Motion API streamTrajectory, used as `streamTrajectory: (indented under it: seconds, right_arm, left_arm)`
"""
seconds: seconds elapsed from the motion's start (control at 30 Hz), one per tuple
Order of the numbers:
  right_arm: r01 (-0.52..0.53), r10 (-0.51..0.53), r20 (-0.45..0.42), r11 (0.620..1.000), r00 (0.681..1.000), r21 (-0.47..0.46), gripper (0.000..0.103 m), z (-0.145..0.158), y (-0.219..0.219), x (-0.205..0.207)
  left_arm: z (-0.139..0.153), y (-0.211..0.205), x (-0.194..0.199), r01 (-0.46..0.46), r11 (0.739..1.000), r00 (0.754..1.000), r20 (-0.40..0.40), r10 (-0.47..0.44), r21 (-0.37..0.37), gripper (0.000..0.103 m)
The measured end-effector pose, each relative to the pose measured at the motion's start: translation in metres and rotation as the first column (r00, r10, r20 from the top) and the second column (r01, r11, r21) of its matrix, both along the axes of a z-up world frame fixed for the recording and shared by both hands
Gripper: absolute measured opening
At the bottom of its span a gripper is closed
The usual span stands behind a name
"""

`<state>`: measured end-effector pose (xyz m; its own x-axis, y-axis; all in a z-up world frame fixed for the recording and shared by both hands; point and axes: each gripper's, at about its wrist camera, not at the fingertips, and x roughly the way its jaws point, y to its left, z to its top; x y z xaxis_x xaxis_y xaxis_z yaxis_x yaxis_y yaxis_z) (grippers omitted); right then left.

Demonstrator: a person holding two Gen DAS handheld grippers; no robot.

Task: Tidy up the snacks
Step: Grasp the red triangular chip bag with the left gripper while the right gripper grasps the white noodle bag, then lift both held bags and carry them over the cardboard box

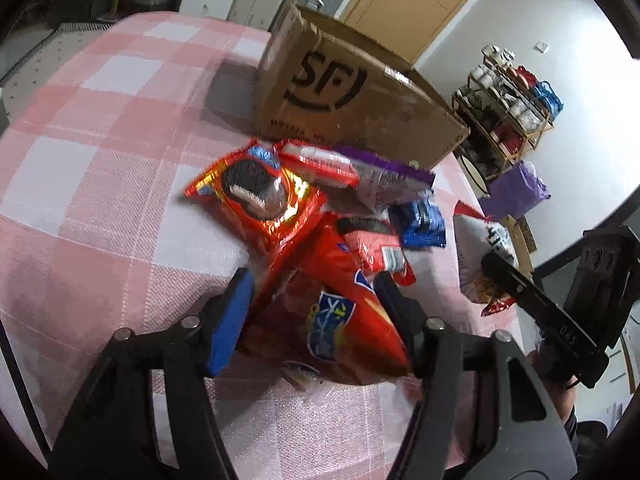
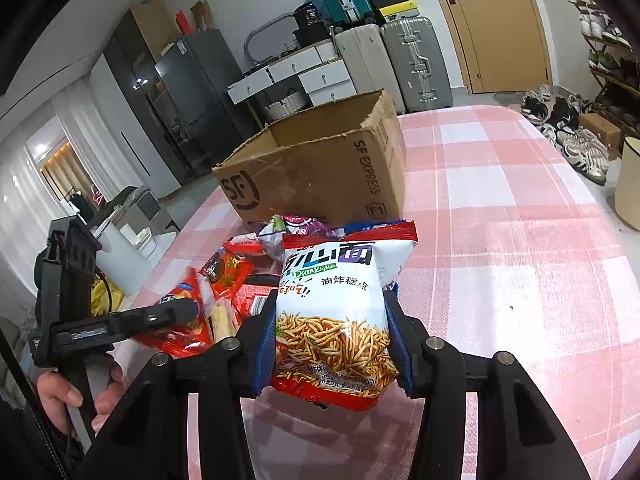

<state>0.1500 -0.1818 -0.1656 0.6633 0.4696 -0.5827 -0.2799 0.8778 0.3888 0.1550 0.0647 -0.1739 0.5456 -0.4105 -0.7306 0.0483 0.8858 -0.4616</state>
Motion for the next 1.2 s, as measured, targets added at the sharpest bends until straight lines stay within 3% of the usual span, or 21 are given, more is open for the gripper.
streamTrajectory:
  seconds: [0.17,0.3,1.2]
  right_arm:
    - [0.000,0.000,0.009,1.000,1.000,0.005,0.048,0.002,0.001,-0.003]
    - [-0.002,0.002,0.012,1.000,1.000,0.006,0.048,0.004,0.002,-0.006]
    - [0.006,-0.006,0.066,1.000,0.998,-0.002,0.048,0.027,0.001,-0.027]
  left_arm:
    - [0.000,-0.004,-0.003,0.023,0.999,0.999,0.027,-0.024,0.048,0.045]
    - [0.003,-0.015,-0.010,0.047,0.993,0.996,0.065,-0.054,0.108,0.040]
    - [0.034,-0.007,-0.028,0.050,0.990,0.992,0.112,-0.064,0.129,0.039]
